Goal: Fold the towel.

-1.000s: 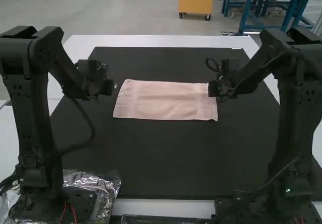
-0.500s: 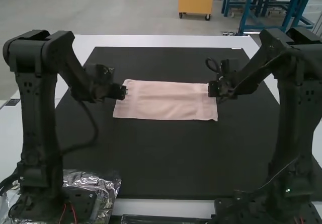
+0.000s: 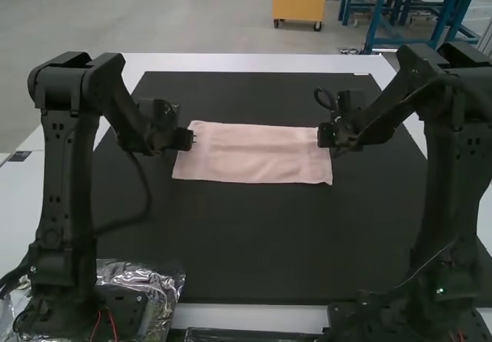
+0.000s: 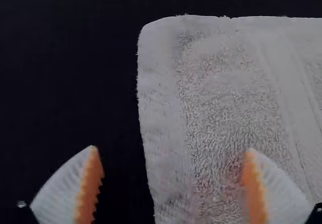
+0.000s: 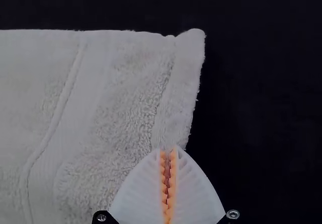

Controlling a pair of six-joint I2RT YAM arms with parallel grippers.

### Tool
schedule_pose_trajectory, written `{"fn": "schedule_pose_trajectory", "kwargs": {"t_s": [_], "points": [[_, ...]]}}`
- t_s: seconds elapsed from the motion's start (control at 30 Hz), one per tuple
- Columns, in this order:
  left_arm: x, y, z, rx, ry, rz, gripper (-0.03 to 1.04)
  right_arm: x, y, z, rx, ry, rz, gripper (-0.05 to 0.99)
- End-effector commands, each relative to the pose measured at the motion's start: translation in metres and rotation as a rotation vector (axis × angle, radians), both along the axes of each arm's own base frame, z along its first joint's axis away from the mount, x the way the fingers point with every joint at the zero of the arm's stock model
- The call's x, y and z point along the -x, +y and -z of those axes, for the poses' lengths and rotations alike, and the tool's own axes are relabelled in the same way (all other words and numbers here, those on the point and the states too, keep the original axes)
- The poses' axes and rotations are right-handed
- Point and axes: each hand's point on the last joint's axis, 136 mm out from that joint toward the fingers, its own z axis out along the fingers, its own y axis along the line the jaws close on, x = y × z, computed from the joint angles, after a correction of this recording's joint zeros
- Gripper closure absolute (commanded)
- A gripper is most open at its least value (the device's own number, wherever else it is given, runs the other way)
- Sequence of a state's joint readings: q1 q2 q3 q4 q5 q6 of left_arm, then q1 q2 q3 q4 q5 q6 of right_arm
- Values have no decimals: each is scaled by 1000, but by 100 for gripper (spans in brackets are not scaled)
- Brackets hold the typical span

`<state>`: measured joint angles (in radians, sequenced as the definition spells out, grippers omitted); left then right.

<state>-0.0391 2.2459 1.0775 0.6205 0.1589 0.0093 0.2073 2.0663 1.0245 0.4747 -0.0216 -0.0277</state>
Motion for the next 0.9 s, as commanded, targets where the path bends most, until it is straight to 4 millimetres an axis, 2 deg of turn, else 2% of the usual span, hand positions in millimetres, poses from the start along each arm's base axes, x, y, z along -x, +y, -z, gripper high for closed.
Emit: {"fn": "schedule_pose_trajectory", "kwargs": {"t_s": [0.0,0.1,0.27,0.47,0.6,0.73,0.87], "points": [[0,3,13,-15,20,-15,100,2,7,-2,-17,-5,-20,96],[5,0,15,-7,35,-5,99,2,7,-2,-20,-4,-19,96],[8,-2,5,30,27,6,99,1,6,-3,-20,-6,-16,96],[15,-9,-23,52,-9,35,99,2,4,-5,-21,-9,-14,96],[20,-10,-41,59,-36,45,99,0,5,-17,-31,-32,-12,96],[27,-9,-52,62,-42,47,99,-1,7,-25,-42,-45,-12,96],[37,-4,-57,65,-38,42,99,2,4,-23,-42,-38,-6,96]]}}
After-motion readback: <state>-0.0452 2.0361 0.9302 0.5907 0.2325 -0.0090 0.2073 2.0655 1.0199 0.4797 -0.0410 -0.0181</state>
